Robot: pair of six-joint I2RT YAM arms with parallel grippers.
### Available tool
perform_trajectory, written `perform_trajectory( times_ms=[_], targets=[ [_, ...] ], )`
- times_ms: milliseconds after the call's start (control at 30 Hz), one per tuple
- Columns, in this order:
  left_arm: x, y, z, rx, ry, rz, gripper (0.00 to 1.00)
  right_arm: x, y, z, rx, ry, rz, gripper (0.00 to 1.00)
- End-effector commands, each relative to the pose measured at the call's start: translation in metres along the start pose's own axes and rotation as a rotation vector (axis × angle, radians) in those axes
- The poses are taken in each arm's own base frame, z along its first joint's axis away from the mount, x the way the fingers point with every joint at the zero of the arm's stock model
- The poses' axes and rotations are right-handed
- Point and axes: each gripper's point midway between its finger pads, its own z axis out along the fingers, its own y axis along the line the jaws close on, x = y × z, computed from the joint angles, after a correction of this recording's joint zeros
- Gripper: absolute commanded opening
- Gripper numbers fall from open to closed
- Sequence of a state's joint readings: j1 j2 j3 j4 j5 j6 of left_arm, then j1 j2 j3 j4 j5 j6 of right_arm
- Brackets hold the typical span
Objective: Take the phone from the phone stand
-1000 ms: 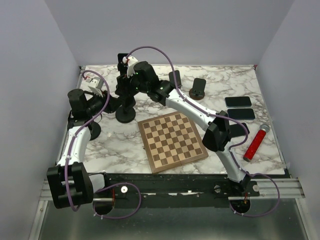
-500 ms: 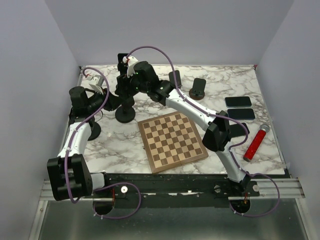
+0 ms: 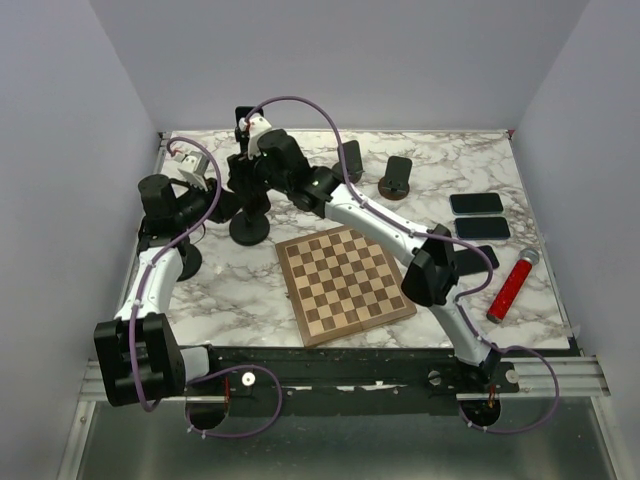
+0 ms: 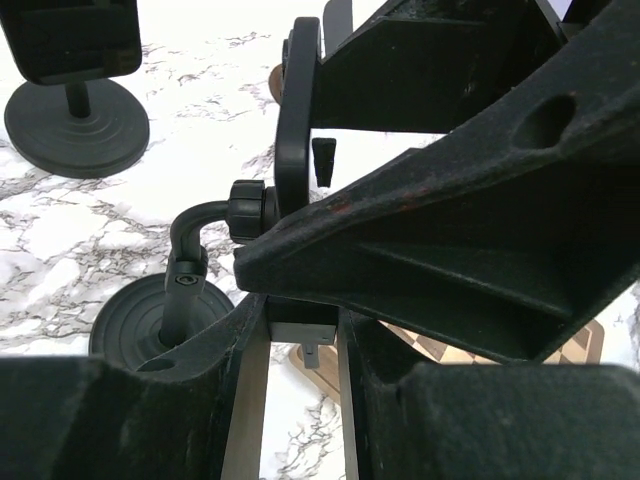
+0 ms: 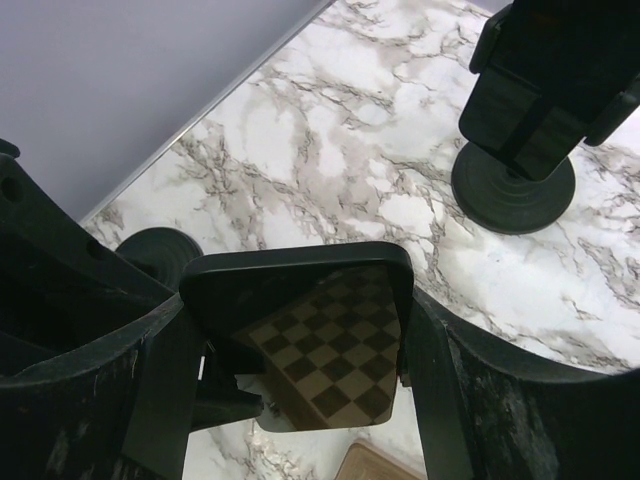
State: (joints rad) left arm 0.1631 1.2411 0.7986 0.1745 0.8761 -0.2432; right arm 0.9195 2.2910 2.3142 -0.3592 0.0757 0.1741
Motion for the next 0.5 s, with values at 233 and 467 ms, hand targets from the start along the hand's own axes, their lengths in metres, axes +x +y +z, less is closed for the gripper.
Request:
perform_trajectory(
  times_ms=[233, 467],
  targets=[
    [0.006, -0.01, -0.009, 0.044, 0.007, 0.031, 0.0, 0.017, -0.086, 0.007, 0.137, 0.009, -0.124, 0.01],
    [0.005, -0.015, -0.012, 0.079, -0.008, 0.023, 0.0, 0.009, -0.101, 0.006, 0.059, -0.019, -0.11, 0.01]
  ],
)
